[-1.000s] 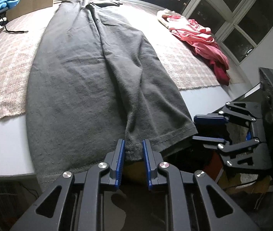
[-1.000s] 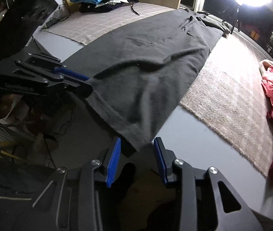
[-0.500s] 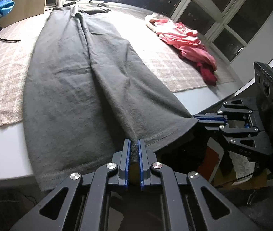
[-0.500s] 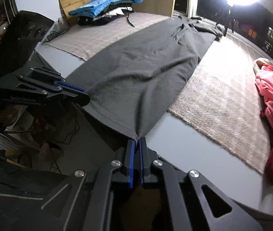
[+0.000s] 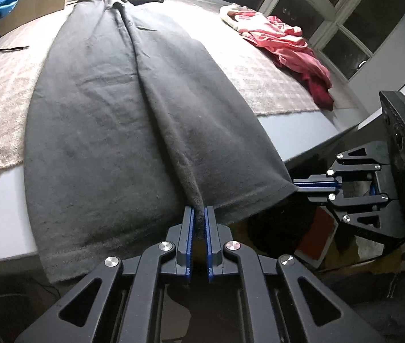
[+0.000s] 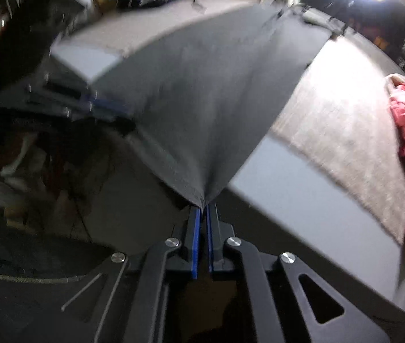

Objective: Fold clothes

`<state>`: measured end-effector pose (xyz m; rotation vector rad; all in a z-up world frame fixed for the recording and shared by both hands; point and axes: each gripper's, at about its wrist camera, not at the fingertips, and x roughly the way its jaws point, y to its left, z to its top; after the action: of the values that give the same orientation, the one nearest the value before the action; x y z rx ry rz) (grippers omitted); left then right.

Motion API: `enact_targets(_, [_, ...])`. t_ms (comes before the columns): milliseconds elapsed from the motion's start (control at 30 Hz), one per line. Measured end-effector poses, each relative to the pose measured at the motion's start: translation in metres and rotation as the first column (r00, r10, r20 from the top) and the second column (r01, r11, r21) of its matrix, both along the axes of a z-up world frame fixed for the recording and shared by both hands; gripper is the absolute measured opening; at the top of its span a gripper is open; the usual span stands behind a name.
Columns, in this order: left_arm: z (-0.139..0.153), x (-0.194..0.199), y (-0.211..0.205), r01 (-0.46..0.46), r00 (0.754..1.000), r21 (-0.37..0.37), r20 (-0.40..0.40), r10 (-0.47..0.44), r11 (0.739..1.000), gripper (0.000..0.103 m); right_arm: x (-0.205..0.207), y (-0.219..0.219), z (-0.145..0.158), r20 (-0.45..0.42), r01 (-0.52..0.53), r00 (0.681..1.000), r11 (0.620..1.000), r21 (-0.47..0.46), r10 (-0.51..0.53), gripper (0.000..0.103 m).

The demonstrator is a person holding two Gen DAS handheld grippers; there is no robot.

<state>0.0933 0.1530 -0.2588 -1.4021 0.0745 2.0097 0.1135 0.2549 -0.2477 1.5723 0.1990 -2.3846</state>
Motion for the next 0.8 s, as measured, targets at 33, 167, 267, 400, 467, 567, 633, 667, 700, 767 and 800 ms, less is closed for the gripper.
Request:
enact_targets(33, [0.002, 0.001, -0.003, -0.001, 1.000, -0.004, 0.000, 0.001, 1.000, 0.006, 0.001, 0.000, 0.002, 0.025, -0.009, 1.000, 1.000, -0.022, 0.010, 0.004])
enact_targets(167, [0.012, 0.006, -0.016, -0.005, 1.000, -0.022, 0.001, 0.005, 1.000, 0.005, 0.006, 0.011, 0.025, 0.056, 0.002, 0.998, 0.998, -0.064, 0.002, 0.004])
enact_targets(267, [0.032, 0.003, -0.028, 0.006, 1.000, -0.036, -0.018, -0.007, 0.999, 0.005, -0.001, 0.037, 0.060, 0.024, 0.066, 0.998, 0.994, -0.089, -0.064, 0.004])
enact_targets(400, [0.070, -0.034, -0.032, 0.021, 0.995, -0.049, -0.092, -0.025, 0.999, 0.007, -0.040, 0.084, 0.127, -0.084, 0.152, 0.983, 0.979, -0.133, -0.164, 0.004])
enact_targets(467, [0.091, -0.067, -0.027, 0.028, 0.989, -0.056, -0.145, -0.036, 0.998, 0.010, -0.066, 0.108, 0.160, -0.146, 0.186, 0.967, 0.971, -0.147, -0.208, 0.005])
enact_targets(567, [0.124, -0.115, -0.021, 0.038, 0.974, -0.067, -0.222, -0.052, 0.997, 0.016, -0.116, 0.143, 0.191, -0.221, 0.235, 0.936, 0.952, -0.195, -0.276, 0.017])
enact_targets(633, [0.134, -0.152, -0.004, 0.047, 0.963, -0.088, -0.261, -0.068, 0.995, 0.016, -0.165, 0.165, 0.189, -0.234, 0.283, 0.913, 0.932, -0.224, -0.334, 0.025])
enact_targets(667, [0.133, -0.172, 0.011, 0.052, 0.959, -0.105, -0.274, -0.079, 0.993, 0.016, -0.189, 0.178, 0.183, -0.238, 0.312, 0.901, 0.922, -0.230, -0.364, 0.025])
enact_targets(700, [0.130, -0.190, 0.022, 0.058, 0.957, -0.112, -0.275, -0.087, 0.992, 0.016, -0.212, 0.194, 0.169, -0.238, 0.347, 0.887, 0.912, -0.220, -0.395, 0.025])
enact_targets(767, [0.117, -0.232, 0.048, 0.071, 0.962, -0.139, -0.254, -0.105, 0.988, 0.016, -0.264, 0.220, 0.134, -0.194, 0.405, 0.872, 0.885, -0.228, -0.449, 0.025])
enact_targets(800, [0.111, -0.253, 0.060, 0.077, 0.963, -0.152, -0.244, -0.113, 0.985, 0.016, -0.284, 0.229, 0.119, -0.167, 0.421, 0.869, 0.874, -0.244, -0.465, 0.025])
